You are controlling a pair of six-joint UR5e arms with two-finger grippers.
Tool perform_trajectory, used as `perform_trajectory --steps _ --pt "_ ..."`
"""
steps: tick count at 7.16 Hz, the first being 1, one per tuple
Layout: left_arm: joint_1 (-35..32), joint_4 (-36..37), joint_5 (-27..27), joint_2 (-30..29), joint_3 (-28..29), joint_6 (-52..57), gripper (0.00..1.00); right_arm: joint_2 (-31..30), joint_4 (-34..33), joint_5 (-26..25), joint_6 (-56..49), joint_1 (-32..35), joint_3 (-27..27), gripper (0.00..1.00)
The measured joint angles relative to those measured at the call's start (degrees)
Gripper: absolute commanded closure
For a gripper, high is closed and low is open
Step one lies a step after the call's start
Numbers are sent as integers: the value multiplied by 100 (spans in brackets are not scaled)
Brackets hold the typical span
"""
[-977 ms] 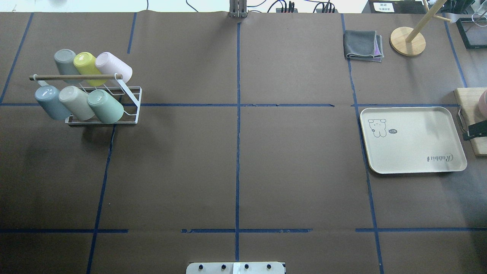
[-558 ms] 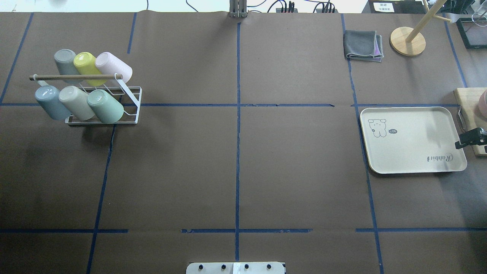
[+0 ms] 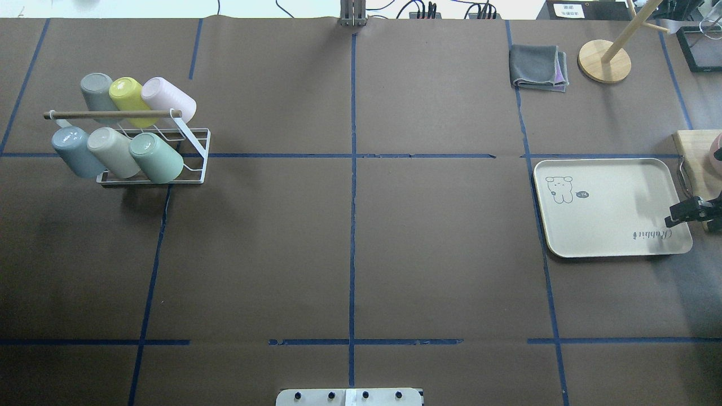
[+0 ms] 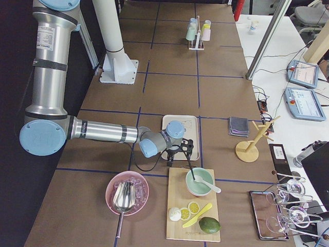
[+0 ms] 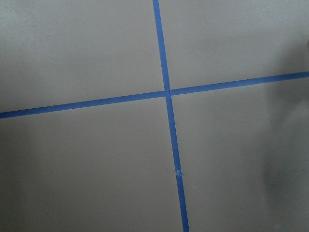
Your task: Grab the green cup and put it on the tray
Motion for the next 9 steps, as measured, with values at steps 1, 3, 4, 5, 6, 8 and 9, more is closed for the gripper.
perform_trajectory --steps 1,3,4,5,6,8,9 --pt "0 0 0 -6 1 0 0 14 6 -2 2 -27 -33 23" --pt "0 0 0 -23 8 0 0 20 1 -12 11 -70 -55 27" --pt "0 0 0 -36 8 0 0 21 4 -11 9 -82 -57 32" --pt "0 0 2 -47 11 0 0 21 9 -7 11 -85 -58 38" --pt "0 0 6 -58 15 0 0 20 12 -5 18 -86 -57 40" --pt "0 0 8 -73 16 0 0 8 8 -9 23 -83 -63 42" --pt "0 0 9 -75 13 0 0 -6 5 -11 24 -81 -66 44"
